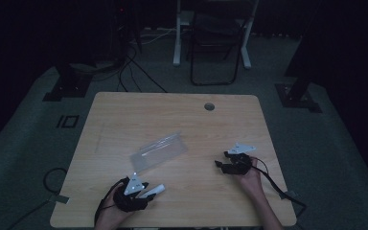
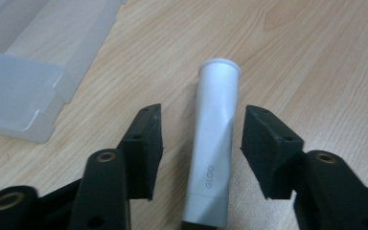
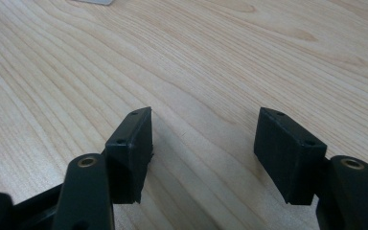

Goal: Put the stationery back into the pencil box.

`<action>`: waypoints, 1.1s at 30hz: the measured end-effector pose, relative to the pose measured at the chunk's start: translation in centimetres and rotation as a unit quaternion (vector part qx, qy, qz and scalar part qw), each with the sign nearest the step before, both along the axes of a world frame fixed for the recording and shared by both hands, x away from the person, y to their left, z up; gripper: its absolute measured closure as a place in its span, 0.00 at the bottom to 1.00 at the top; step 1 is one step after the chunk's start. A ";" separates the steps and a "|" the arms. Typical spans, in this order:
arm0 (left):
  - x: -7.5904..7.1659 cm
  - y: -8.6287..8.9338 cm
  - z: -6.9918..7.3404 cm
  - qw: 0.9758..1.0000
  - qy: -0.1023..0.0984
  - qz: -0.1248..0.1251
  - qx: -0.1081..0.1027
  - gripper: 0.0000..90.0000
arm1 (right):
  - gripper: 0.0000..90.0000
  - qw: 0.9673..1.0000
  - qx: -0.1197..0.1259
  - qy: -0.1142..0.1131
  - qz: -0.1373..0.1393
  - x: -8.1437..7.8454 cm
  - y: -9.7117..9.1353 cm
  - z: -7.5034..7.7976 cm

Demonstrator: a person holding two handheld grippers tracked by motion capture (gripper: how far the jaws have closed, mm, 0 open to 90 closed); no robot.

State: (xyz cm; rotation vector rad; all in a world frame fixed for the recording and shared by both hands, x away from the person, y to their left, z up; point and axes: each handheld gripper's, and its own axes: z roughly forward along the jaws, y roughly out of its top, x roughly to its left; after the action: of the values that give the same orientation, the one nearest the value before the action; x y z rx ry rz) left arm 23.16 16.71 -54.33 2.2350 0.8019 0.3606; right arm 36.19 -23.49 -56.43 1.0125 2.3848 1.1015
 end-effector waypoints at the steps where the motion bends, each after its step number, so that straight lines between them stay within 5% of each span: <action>1: 0.0 -0.1 -0.1 1.000 0.001 -0.001 0.005 0.57 | 0.42 1.000 0.000 0.000 0.000 0.0 0.0 0.0; 15: 0.3 -0.3 -0.7 1.000 0.016 0.000 0.027 0.78 | 0.42 1.000 0.000 0.000 0.001 0.0 0.0 0.0; 33: 0.7 -0.5 -0.6 0.999 0.010 0.003 0.035 0.78 | 0.42 1.000 0.000 0.000 0.001 0.0 0.0 0.0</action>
State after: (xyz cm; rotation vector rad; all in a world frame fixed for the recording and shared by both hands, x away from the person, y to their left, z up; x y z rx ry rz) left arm 23.91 16.17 -54.92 2.3052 0.8175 0.3749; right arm 36.20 -23.50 -56.43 1.0101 2.3861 1.1013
